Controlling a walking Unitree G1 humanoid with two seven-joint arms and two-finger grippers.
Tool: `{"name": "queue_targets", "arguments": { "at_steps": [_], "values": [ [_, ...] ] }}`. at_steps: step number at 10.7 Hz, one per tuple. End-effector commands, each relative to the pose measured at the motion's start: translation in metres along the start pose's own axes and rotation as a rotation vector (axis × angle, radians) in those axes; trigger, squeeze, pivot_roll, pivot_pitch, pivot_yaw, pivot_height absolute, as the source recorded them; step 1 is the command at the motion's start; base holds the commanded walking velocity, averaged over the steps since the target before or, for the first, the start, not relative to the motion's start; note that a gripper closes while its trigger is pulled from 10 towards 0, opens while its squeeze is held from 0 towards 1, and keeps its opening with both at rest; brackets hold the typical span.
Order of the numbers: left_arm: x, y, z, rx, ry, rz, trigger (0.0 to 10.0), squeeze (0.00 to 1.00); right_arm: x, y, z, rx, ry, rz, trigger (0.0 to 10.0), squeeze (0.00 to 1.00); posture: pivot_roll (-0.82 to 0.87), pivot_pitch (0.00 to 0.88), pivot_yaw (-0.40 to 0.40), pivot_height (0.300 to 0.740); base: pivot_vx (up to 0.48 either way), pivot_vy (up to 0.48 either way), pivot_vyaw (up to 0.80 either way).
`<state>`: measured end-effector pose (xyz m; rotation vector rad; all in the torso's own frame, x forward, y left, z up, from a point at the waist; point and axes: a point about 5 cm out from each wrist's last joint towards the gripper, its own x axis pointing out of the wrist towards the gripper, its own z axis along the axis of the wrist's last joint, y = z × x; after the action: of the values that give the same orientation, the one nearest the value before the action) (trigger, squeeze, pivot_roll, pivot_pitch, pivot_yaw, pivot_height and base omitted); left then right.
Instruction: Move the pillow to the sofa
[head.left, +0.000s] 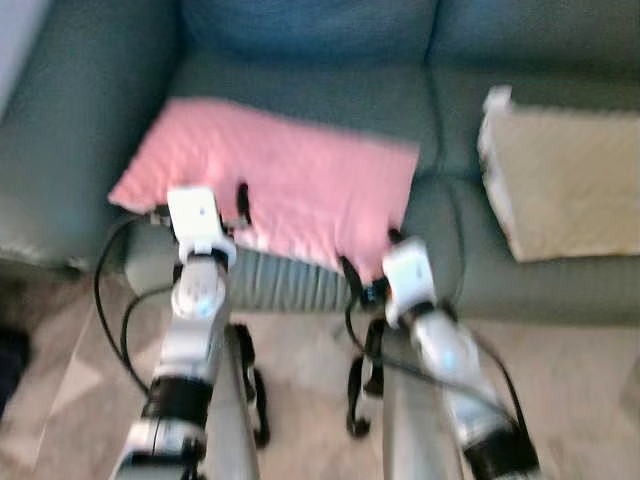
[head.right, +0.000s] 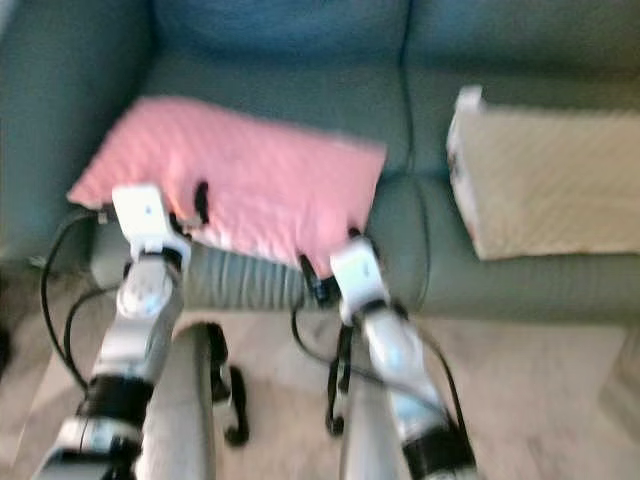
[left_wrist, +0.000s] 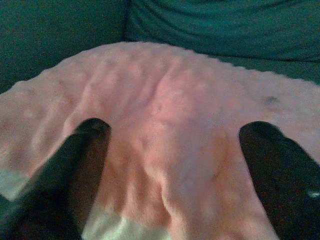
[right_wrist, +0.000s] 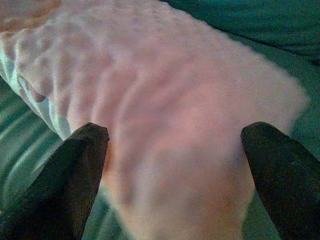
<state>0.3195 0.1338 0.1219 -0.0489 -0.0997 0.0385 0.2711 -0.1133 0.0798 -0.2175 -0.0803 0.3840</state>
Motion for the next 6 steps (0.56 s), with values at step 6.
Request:
{"name": "queue_targets", "arguments": {
  "at_steps": [6],
  "values": [
    [-0.020,0.019,0.000,0.032,0.019,0.017,10.0,1.00,0.001,-0.011,0.006,0.163,0.029,-0.178,10.0,1.00,-0.07,0.186,-0.001,0.609,0.000,0.000,0.00]
  ]
}}
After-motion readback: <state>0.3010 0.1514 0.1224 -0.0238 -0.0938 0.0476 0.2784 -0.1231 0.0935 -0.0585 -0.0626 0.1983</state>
